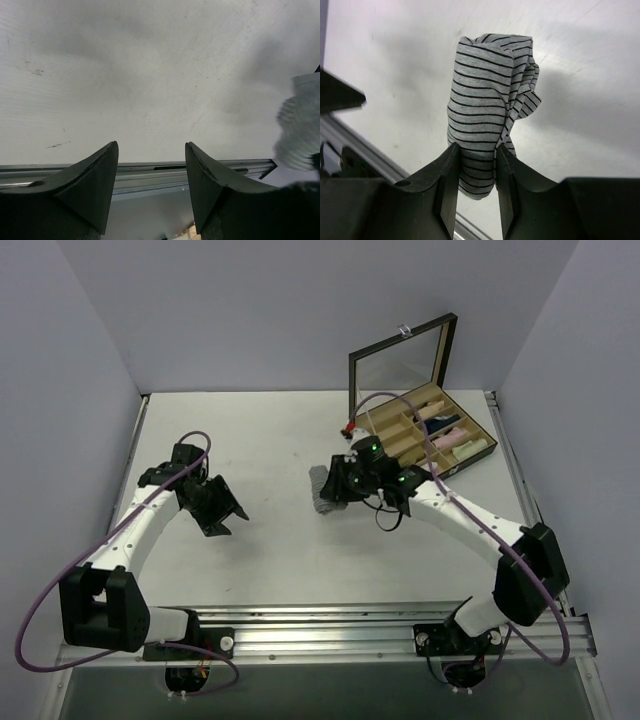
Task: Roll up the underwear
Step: Place the rolled underwear into the container
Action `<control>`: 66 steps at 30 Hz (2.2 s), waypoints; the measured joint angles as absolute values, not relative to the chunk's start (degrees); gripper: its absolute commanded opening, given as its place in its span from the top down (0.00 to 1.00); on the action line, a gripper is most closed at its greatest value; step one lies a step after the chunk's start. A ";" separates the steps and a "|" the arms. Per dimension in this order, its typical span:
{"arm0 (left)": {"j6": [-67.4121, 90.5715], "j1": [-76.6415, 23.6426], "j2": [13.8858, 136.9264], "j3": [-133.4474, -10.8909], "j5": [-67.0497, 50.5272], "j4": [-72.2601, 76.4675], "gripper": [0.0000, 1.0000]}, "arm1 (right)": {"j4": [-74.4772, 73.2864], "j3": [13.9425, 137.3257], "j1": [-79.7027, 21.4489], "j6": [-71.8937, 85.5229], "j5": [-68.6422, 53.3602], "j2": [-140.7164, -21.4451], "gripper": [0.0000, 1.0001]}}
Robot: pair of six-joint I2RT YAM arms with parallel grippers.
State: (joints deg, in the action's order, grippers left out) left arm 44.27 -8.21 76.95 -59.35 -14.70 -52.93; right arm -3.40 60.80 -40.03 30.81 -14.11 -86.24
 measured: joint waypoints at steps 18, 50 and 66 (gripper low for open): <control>44.53 -8.21 72.69 -58.63 -17.28 -53.84 0.37 | -8.23 81.47 -17.93 29.02 6.07 -95.98 1.00; 44.73 -8.58 72.88 -57.80 -17.17 -57.21 0.37 | 9.67 75.48 -11.38 39.31 10.39 -112.38 1.00; 44.42 -8.69 73.19 -58.43 -16.34 -57.65 0.37 | 7.60 76.47 -13.63 51.99 15.25 -115.18 1.00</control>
